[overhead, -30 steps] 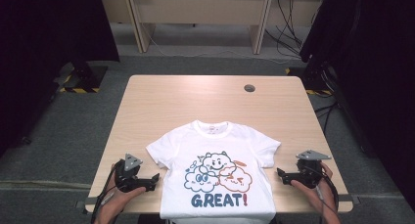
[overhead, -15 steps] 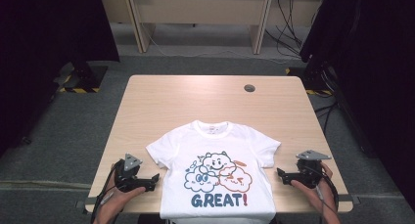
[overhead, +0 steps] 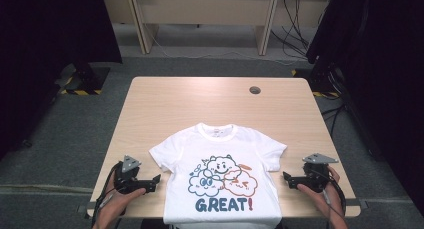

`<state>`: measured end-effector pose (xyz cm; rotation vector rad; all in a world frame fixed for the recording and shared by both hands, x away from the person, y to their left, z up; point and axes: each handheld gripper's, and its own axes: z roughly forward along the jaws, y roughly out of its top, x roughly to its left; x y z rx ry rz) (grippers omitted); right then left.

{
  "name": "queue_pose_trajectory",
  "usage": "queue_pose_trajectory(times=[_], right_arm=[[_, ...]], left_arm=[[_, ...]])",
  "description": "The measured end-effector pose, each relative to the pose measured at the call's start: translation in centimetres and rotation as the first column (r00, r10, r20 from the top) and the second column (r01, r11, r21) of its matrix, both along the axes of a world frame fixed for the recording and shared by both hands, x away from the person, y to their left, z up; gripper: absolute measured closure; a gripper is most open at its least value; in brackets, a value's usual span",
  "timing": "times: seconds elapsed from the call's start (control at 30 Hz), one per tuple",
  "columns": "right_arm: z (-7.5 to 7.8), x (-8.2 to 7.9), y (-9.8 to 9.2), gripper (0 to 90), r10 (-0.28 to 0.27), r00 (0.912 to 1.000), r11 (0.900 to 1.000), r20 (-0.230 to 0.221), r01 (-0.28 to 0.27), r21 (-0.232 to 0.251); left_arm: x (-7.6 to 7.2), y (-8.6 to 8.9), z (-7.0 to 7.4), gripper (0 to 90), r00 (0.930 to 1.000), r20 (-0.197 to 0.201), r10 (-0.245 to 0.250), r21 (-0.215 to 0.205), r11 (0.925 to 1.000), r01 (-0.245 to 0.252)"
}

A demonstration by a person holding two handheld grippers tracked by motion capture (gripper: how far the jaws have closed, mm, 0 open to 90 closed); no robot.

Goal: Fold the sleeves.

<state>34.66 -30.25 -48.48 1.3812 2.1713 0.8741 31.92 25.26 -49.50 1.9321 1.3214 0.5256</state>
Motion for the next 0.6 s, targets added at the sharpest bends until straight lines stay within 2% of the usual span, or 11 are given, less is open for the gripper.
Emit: queue_pose_trajectory(times=[0.23, 0.6], right_arm=[[0.0, 0.0, 0.0, 0.2, -0.004, 1.0, 1.0, -0.001, 0.004, 0.0], [0.0, 0.1, 0.0, 0.2, -0.004, 1.0, 1.0, 0.002, 0.004, -0.001]], left_arm=[[0.8, 0.1, 0.9, 4.6, 0.999, 0.037, 0.026, -0.006, 0.9997, -0.026], [3.1, -0.4, 1.5, 10.3, 0.998, 0.051, 0.037, 0.006, 0.9993, -0.038]])
